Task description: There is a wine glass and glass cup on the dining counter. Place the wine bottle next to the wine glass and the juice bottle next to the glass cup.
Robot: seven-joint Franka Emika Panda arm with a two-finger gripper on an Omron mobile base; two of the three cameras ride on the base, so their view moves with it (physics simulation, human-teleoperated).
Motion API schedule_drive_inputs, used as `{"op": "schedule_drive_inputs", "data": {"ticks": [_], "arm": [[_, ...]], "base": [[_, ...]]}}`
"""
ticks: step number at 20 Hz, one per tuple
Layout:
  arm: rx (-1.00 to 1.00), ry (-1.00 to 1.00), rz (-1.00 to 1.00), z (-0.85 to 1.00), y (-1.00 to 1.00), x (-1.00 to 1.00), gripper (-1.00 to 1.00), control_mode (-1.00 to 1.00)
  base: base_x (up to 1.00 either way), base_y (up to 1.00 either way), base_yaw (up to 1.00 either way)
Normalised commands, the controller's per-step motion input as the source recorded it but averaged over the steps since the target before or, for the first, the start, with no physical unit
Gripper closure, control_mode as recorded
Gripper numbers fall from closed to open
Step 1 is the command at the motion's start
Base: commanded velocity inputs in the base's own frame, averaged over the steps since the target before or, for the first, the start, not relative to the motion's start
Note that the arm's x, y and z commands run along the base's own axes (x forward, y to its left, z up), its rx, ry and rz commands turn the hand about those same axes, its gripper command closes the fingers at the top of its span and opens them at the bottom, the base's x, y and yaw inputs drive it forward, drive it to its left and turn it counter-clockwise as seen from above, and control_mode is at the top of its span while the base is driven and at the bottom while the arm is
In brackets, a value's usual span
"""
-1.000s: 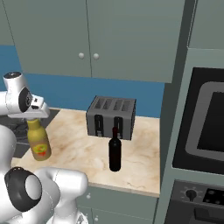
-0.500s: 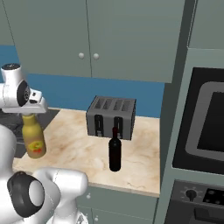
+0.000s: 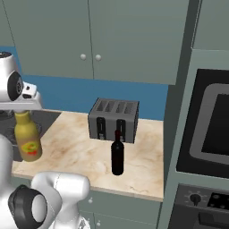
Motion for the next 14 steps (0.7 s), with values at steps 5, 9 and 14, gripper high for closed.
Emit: {"op": "schedule_drive_inputs", "data": {"ticks": [5,9,14], "arm": [[0.00,-0.07,0.00,0.29,-0.24,-0.36,1.00,-1.00],[0.00,-0.09,0.00,0.11,-0.24,-0.15,1.00,-1.00],[0.00,0.00,0.00,0.03,-0.14,-0.02,1.00,-1.00]], "base": [[0.00,0.00,0.00],[0.00,0.00,0.00],[0.00,0.00,0.00]]}}
